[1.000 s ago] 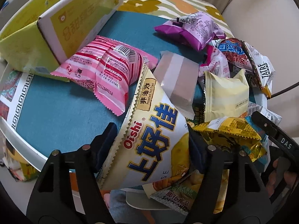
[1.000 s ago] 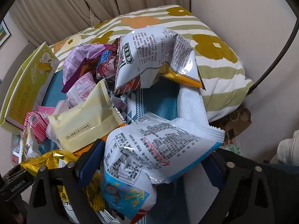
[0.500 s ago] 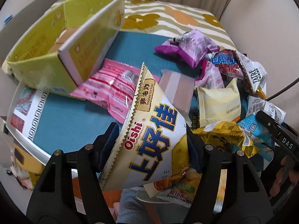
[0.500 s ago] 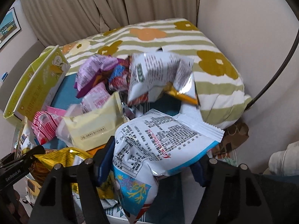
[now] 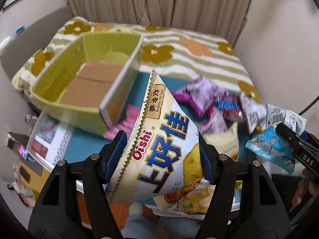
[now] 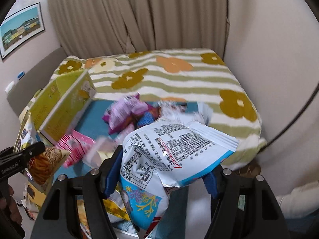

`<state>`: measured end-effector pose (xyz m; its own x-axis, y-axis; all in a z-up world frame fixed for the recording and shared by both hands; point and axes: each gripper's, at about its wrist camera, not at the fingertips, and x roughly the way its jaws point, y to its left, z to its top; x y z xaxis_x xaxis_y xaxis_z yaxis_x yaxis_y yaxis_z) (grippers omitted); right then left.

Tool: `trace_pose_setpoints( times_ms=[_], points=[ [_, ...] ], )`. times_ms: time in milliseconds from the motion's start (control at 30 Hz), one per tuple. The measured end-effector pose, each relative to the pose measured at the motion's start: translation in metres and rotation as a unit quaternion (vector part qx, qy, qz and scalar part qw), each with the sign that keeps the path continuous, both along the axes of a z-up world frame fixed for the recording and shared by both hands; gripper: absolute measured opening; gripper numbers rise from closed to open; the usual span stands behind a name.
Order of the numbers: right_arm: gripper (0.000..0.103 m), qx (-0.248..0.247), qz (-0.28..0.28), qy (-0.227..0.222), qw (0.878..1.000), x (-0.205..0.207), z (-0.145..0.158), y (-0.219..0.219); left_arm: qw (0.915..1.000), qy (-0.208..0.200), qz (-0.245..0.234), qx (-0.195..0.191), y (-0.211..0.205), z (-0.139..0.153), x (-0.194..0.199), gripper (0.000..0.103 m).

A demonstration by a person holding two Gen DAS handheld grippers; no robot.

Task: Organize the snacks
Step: 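Carry both bags into the cardboard box and open both tools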

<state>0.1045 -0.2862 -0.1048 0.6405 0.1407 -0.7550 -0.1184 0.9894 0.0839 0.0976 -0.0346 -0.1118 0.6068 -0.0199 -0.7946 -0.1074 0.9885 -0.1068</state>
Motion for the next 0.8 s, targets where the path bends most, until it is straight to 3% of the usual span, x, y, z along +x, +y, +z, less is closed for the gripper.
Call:
trace_pose_setpoints(
  times_ms=[200,367,567,800],
  points=[
    [0.066,0.005,0.037,-0.031,0.999,0.022,0.039,0.043,0.9994,-0.035,0.005,-0.003,0.044,0.038,0.025,0.064],
    [0.066,0.023,0.076,-0.052,0.995,0.050,0.062,0.104,0.9989,-0.047,-0.006,0.002,0.102,0.053,0.065,0.064],
    [0.066,0.034,0.086,-0.055,0.994,0.094,0.069,0.192,0.9988,-0.034,-0.036,0.004,0.178,0.054,0.125,0.064],
    [0.066,0.019,0.071,-0.032,0.997,0.146,0.054,0.273,0.9962,-0.001,-0.087,0.010,0.242,0.030,0.210,0.064]
  ],
)
